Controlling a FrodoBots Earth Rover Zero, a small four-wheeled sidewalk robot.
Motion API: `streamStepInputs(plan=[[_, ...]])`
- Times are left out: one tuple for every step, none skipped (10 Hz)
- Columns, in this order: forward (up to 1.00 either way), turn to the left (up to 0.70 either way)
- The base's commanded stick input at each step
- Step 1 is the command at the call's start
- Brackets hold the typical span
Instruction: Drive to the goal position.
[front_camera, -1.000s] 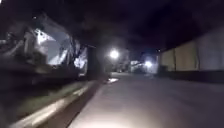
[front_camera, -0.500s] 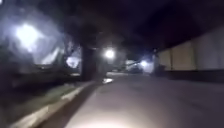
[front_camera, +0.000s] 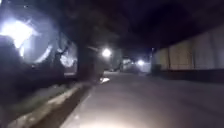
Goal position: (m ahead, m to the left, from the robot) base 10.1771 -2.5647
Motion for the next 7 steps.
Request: streamStepInputs(plan=[[0.7,0.0],[0.7,0.0],[0.7,0.0],[0.7,0.0],[0.7,0.0],[0.7,0.0],[0.7,0.0]])
